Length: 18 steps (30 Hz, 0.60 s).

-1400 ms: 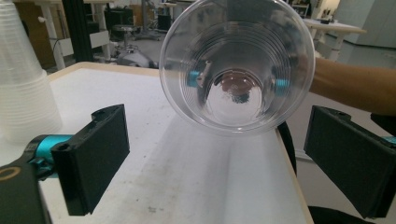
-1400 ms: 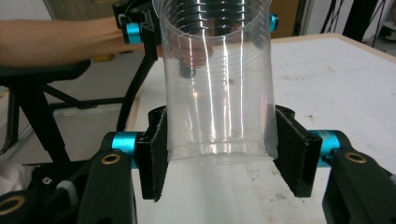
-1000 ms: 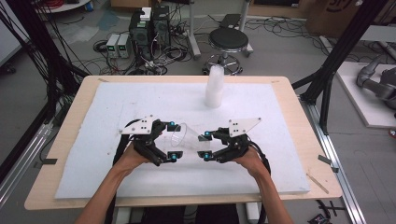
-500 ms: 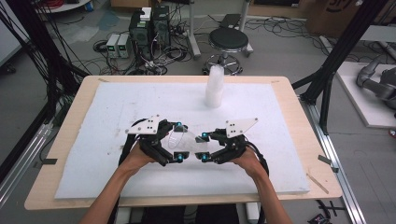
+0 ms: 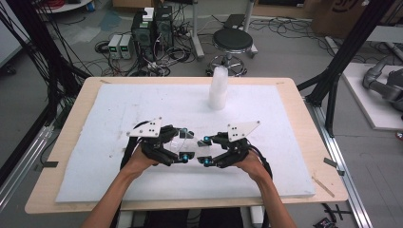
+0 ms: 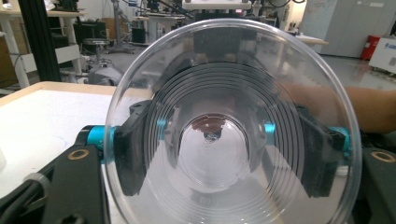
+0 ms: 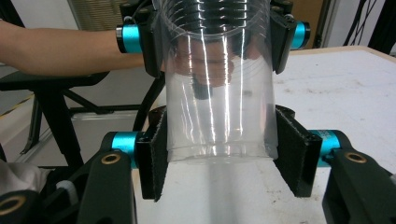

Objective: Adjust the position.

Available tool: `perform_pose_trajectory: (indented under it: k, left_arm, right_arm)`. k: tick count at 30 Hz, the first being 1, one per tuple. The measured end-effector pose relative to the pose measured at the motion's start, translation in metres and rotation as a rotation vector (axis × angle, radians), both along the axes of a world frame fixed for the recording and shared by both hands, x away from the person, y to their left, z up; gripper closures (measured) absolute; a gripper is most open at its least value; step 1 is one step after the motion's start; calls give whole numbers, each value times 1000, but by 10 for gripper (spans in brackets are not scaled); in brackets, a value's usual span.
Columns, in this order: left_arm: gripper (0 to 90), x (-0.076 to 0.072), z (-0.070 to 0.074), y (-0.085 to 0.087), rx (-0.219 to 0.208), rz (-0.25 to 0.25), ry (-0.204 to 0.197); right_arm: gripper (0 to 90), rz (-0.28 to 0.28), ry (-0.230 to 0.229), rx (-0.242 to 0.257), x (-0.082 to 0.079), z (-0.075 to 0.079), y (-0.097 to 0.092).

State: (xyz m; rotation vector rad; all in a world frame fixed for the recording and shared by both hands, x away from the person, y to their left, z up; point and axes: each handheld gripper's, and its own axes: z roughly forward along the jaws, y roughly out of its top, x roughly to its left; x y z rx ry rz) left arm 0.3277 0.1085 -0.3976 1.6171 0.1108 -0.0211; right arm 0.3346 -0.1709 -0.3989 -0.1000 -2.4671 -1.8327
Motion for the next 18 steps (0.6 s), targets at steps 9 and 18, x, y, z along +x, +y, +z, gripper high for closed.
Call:
perform_pose_trajectory:
  k: [9,18]
  left_arm:
    - [325,-1,1,2,22,3,-12]
    - [323,1,6,6,112,31,-21]
  right_arm:
    - [115,-58,-15,-84,-4,-1,9]
    - [115,-154,-15,-112,-6,-3,2]
